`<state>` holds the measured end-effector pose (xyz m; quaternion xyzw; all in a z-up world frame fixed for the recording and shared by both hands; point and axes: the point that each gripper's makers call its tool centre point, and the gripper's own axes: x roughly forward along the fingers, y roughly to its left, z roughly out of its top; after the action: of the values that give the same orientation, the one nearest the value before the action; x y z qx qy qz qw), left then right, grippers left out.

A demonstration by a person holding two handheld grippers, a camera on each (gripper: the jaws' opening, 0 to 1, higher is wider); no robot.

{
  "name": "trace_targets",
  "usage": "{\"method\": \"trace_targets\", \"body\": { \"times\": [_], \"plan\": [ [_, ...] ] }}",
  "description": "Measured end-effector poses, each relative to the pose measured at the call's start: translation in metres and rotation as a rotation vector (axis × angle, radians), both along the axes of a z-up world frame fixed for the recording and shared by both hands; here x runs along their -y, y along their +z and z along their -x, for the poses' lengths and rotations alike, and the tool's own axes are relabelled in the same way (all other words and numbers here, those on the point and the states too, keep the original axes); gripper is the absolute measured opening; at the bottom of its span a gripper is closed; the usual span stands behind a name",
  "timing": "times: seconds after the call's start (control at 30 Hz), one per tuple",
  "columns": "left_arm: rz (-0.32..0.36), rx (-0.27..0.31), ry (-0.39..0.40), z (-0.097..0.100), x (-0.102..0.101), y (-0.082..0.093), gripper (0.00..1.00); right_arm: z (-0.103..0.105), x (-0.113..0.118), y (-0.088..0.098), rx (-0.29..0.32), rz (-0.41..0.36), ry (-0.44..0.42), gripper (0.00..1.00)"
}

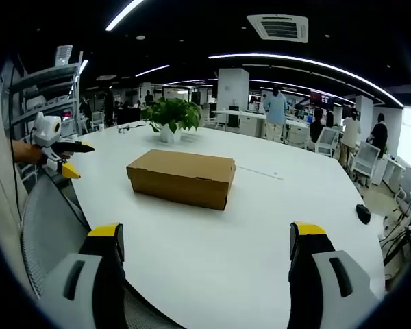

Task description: Operate the shoe box by opening the lid, removing the specified soft item, and placing it in the target area until the item is outside and the box remains undamaged.

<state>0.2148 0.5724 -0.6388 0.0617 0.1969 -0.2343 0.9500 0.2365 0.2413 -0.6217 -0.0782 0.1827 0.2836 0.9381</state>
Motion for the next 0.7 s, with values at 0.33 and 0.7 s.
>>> {"method": "trace_targets", "body": {
  "times": [0.33,0.7],
  "plan": [
    [0.002,0.004,0.002,-0.0010,-0.0001,0.0013,1.00,0.0006,0.0002,0.0001,0.001,0.002,0.000,0.96],
    [0.006,0.016,-0.006,-0.0027,0.0001,0.0063,1.00,0.0022,-0.0009,0.0021,0.001,0.003,0.000,0.96]
  ]
}}
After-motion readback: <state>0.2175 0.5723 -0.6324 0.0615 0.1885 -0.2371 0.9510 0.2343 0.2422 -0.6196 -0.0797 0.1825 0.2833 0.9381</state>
